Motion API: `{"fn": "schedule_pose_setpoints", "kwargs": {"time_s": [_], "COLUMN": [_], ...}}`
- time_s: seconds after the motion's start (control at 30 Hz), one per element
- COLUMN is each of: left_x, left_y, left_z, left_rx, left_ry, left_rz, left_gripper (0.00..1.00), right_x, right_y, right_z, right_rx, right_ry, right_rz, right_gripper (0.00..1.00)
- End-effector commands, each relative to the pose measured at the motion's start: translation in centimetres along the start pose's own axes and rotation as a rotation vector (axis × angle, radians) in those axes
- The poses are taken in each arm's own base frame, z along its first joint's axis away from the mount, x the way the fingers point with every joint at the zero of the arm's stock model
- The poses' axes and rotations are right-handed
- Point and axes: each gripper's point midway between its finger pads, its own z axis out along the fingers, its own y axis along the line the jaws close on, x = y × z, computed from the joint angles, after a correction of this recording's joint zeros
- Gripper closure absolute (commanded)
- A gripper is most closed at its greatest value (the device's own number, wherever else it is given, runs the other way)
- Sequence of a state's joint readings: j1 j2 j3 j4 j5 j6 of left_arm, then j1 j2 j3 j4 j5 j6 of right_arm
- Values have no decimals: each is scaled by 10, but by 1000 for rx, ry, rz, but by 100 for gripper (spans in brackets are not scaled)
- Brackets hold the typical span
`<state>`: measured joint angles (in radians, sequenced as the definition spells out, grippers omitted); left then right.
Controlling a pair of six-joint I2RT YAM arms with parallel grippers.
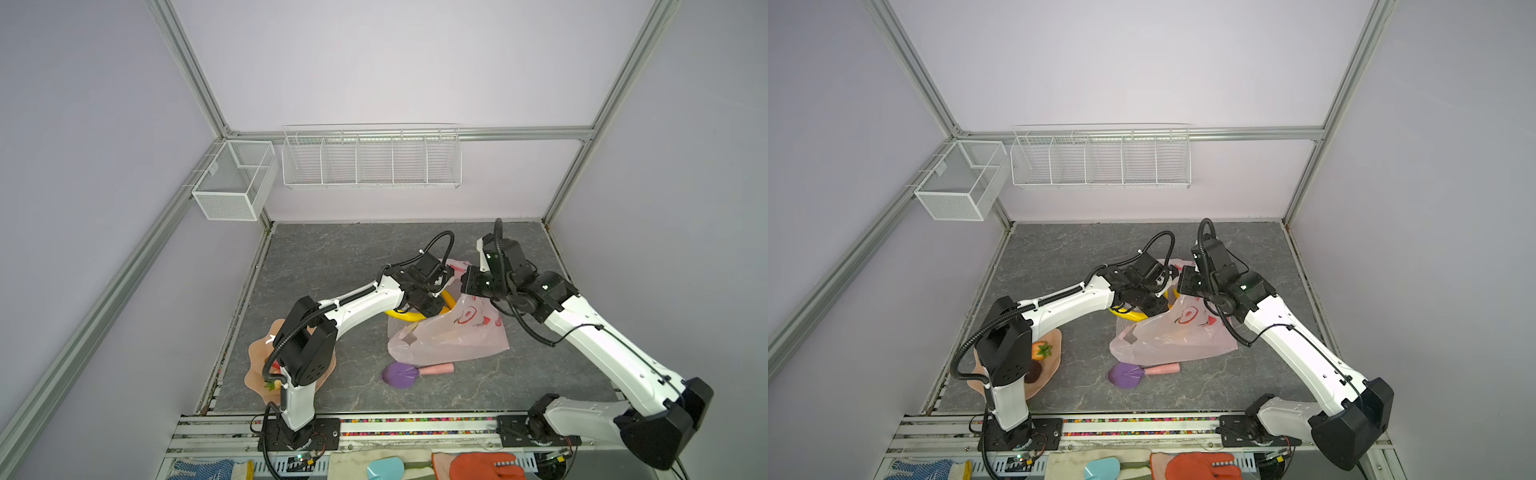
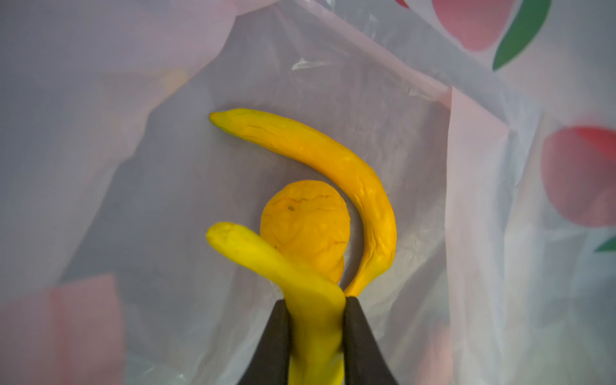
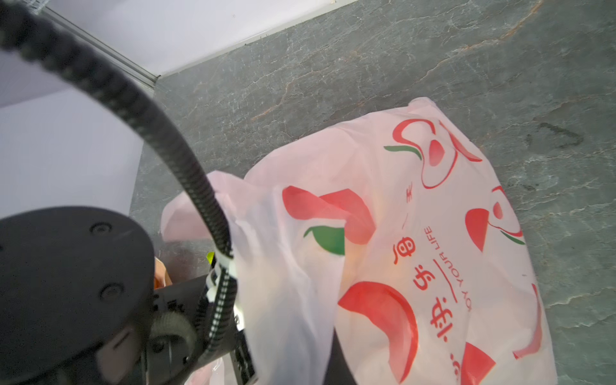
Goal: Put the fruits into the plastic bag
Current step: 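Lower the banana into the bag and open the left gripper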
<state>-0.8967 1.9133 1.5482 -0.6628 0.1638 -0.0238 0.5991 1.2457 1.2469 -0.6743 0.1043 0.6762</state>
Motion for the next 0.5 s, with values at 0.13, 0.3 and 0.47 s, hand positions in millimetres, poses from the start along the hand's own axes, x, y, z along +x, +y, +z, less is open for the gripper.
{"fn": "schedule_pose_setpoints", "kwargs": {"time_s": [0.13, 0.3, 0.47], "left_x": [-45, -64, -77], "left_y": [-35, -41, -40], "left_z": [0, -3, 0], "left_rx": [192, 239, 243], "left_ry": [-103, -181, -200], "left_rz": [-31, -83, -162], "left_gripper": [100, 98, 87], "right_x": [0, 2, 4], "right_y": [1, -4, -5], "right_z": [-3, -3, -3], "right_rx": [-76, -99, -122], "right_ry": [-2, 8, 11], "right_rz": [64, 94, 114], "right_gripper": [94, 94, 94]}}
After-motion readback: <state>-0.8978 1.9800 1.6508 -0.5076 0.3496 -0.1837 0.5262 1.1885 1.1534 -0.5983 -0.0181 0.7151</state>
